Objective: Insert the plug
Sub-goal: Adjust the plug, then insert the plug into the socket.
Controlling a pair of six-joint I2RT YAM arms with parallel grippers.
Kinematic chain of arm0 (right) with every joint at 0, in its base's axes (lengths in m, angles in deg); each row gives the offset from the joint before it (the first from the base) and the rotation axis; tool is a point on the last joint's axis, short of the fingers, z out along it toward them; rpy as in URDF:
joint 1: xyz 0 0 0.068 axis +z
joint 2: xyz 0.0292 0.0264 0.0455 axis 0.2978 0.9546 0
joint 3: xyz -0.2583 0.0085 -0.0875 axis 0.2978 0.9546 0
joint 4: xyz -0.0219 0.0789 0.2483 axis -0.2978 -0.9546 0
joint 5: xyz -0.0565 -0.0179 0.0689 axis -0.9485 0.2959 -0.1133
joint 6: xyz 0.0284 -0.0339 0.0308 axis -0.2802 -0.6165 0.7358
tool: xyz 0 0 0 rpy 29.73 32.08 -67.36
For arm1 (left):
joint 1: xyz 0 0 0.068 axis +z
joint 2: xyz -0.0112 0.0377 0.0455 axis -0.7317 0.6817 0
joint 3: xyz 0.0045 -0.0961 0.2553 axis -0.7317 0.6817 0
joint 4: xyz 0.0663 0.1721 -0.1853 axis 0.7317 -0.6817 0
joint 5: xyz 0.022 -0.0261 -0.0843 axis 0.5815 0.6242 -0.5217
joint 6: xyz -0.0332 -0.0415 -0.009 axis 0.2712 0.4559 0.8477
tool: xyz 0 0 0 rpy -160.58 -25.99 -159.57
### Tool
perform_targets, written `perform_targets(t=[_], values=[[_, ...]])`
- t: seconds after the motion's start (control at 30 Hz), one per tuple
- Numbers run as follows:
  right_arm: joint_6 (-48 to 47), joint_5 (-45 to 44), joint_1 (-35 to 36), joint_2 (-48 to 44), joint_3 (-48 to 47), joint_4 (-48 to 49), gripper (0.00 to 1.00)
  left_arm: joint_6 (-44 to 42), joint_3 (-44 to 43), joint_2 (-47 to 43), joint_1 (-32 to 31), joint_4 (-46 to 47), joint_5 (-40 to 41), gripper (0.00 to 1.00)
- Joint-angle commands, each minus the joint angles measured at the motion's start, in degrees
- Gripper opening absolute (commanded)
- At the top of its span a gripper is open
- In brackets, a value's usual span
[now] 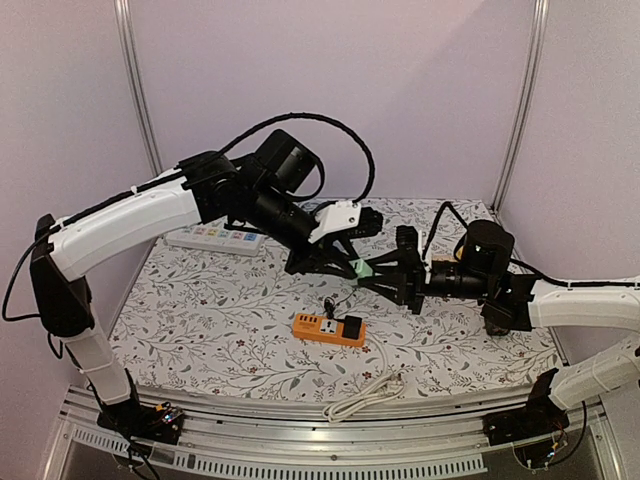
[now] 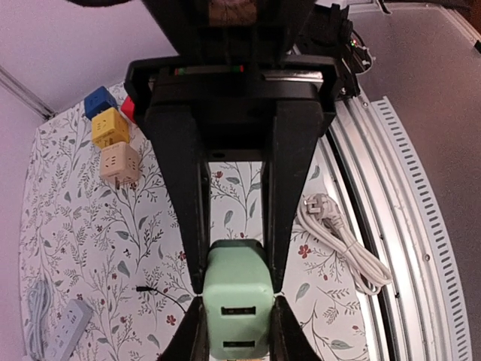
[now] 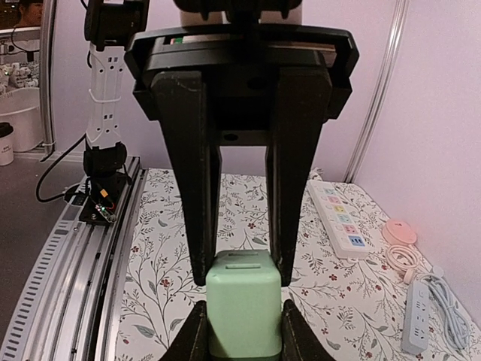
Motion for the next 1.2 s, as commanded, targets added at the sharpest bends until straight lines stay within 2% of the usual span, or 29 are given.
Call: perform_targets(t=[0.0,0.03,0.07,0.1,0.17,0.2,0.27,0.37,0.53,0.67,1.17], values=[[-0.1,-1.4,0.3,-2.0,-0.9,0.0,0.00,-0.3,0.7,0.6,-1.1,0.5,1.2,0.00],[0.1,-1.5,0.2,-2.1,-0.9,-0.1,0.00,-0.4,0.7,0.5,-1.2,0.5,1.3,0.00],[0.4,-2.4,0.3,-2.0,-1.1,-0.4,0.04,-0.2,0.7,0.6,-1.1,0.5,1.7,0.00],[1.3,-3.8,0.2,-2.0,-1.1,-1.1,0.23,0.0,0.7,0.6,-1.1,0.4,2.9,0.00],[2.6,-6.8,-0.1,-2.6,-1.0,-3.3,0.67,-0.4,0.5,1.3,-0.9,-1.3,6.2,0.00],[4.1,-8.3,-0.7,-3.4,-0.7,-4.1,0.82,-1.5,0.4,1.9,-0.5,-3.0,7.8,0.00],[7.2,-10.1,-2.5,-4.8,0.9,-4.6,0.98,-3.3,0.1,3.3,0.8,-6.2,10.4,0.00],[13.0,-13.0,-5.8,-7.5,3.4,-6.0,0.99,-6.1,0.2,5.9,2.3,-10.9,12.7,0.00],[16.3,-18.0,-9.0,-9.8,5.0,-12.8,0.99,-8.5,4.1,8.4,1.4,-13.4,14.2,0.00],[16.9,-22.1,-10.0,-10.5,6.0,-14.9,0.99,-6.7,5.6,10.9,0.8,-11.3,14.9,0.00],[18.1,-22.8,-12.3,-10.1,8.6,-15.7,0.99,-6.7,5.5,16.0,0.7,-5.1,16.4,0.00]])
